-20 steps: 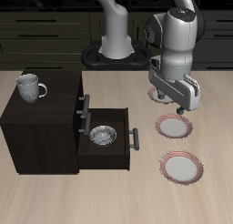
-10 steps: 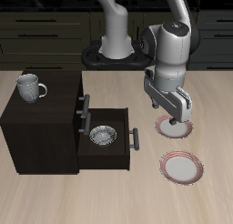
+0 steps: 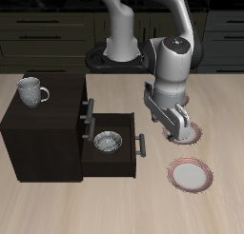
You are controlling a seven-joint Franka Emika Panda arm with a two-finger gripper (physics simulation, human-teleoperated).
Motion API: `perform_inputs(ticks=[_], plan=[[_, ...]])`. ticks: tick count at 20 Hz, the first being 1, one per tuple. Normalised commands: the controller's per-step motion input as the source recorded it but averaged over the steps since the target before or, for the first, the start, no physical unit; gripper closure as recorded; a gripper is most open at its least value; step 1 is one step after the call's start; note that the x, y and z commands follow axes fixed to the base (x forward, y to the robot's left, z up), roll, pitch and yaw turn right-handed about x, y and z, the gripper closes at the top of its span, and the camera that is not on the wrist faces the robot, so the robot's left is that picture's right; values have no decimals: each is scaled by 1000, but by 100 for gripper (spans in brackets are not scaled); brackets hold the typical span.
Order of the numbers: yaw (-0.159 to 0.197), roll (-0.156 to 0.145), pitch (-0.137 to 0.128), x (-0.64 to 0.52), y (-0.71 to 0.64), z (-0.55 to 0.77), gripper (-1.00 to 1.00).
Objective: Close the bottom drawer
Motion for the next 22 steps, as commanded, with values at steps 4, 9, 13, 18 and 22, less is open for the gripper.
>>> perform_inputs(ticks=[4,9,13,18,22], plan=[[-13,-24,-11,-24,-202,-175,-100],[-42,5,31,-28,-128,-282,-100],[-30,1,13,-63,-90,-219,-100],[-28,11,42,-30,-42,-353,-100],[-24,9,5,21,-71,-105,-100]])
